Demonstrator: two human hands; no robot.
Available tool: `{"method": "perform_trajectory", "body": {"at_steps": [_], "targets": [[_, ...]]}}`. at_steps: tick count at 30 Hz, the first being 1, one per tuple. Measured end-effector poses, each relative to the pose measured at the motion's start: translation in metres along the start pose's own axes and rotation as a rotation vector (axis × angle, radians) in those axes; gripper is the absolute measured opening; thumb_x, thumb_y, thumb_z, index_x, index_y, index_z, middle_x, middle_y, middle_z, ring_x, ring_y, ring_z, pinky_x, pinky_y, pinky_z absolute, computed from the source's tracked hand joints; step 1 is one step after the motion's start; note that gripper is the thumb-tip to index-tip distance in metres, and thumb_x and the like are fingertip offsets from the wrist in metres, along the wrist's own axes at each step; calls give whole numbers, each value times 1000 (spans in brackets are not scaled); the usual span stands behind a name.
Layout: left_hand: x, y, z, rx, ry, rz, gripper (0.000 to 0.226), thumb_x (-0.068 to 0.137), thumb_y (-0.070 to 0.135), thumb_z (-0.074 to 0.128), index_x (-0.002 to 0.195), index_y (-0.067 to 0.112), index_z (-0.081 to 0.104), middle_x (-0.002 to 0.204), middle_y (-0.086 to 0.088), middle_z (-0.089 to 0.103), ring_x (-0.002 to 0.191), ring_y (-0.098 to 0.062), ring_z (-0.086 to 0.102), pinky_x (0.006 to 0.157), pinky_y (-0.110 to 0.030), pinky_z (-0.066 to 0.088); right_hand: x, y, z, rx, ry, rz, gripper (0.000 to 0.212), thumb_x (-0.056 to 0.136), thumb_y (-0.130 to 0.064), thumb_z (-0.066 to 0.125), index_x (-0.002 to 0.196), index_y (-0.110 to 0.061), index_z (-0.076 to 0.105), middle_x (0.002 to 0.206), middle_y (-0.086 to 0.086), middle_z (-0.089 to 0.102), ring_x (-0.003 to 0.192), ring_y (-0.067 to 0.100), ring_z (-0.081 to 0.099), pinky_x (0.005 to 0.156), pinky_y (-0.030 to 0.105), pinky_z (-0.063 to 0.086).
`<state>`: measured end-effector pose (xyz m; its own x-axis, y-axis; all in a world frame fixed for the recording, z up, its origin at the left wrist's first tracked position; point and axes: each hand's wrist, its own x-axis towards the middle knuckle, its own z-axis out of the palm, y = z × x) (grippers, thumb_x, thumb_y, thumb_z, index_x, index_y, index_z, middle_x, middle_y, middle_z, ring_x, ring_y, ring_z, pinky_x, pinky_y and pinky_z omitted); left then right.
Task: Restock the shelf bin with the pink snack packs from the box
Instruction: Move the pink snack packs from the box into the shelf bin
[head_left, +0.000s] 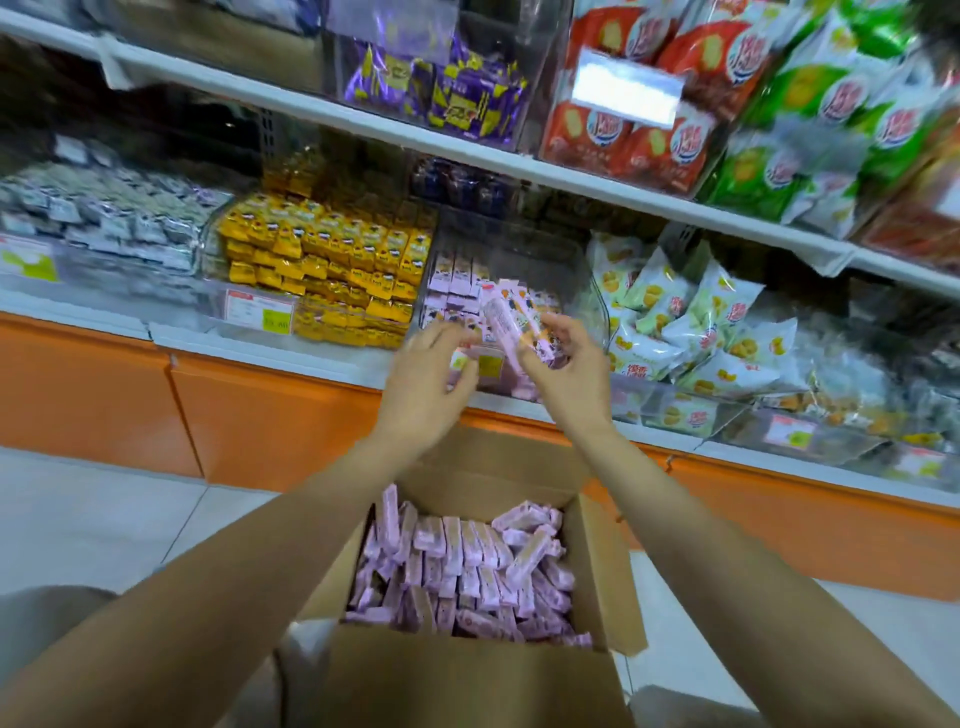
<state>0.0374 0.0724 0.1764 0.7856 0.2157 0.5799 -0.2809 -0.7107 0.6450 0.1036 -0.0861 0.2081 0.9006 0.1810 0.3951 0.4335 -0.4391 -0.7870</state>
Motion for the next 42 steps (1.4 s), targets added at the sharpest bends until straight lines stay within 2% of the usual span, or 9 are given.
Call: {"method": "perform_trajectory", "body": {"at_steps": [5,8,15,21,26,31,33,38,42], "targets": [[42,-48,7,538,-142,246,51,94,33,48,140,12,46,153,-14,35,146,-32,21,119,-50,6,76,10,11,-207,23,103,42,84,-30,68,120,-13,55,109,2,62,94,18,58,76,27,44],[47,-73,23,751,-231,281,63,96,42,25,148,9,35,156,-15,26,147,-32,19,118,-51,7,114,29,31,-324,25,184,42,84,-32,67,117,-8,55,101,7,63,86,21,58,67,23,37],[46,-98,45,636,-51,377,57,95,31,37,148,11,36,156,-20,24,147,-34,16,120,-49,11,180,68,81,-437,43,270,63,84,-37,69,126,2,42,126,24,54,115,38,53,89,38,43],[48,-102,49,634,-31,393,59,93,31,40,148,12,36,156,-18,26,146,-32,19,120,-48,14,193,84,100,-448,-61,199,63,83,-56,63,119,-4,60,121,16,63,112,32,58,93,37,46],[47,-96,44,659,-78,365,58,94,31,39,149,12,34,157,-17,24,147,-32,18,119,-50,15,177,72,77,-425,-178,145,69,85,-58,57,133,-10,54,136,16,52,128,33,46,108,46,37],[23,-84,35,648,-74,280,62,92,25,41,149,4,30,158,-16,20,148,-30,14,120,-50,8,91,21,63,-64,-50,-94,28,95,-25,56,121,-17,57,105,-8,61,96,1,58,83,20,48],[-8,-85,34,597,-65,236,63,87,24,43,146,3,36,154,-17,28,144,-32,23,119,-50,13,46,12,59,37,-87,-126,17,96,-18,55,113,-16,58,89,-9,61,82,5,60,70,22,49],[-101,-109,46,570,-199,-21,59,81,24,42,135,3,51,138,-17,46,125,-33,41,107,-47,27,-39,52,67,-23,-178,-228,13,93,-10,54,100,-12,65,95,-1,65,94,18,61,84,35,48],[-158,-142,63,597,-495,-149,60,81,30,38,129,0,57,131,-22,54,120,-39,49,99,-45,31,-86,101,85,-31,-363,-84,17,94,-12,54,108,-13,64,100,-4,64,92,9,60,81,26,48]]}}
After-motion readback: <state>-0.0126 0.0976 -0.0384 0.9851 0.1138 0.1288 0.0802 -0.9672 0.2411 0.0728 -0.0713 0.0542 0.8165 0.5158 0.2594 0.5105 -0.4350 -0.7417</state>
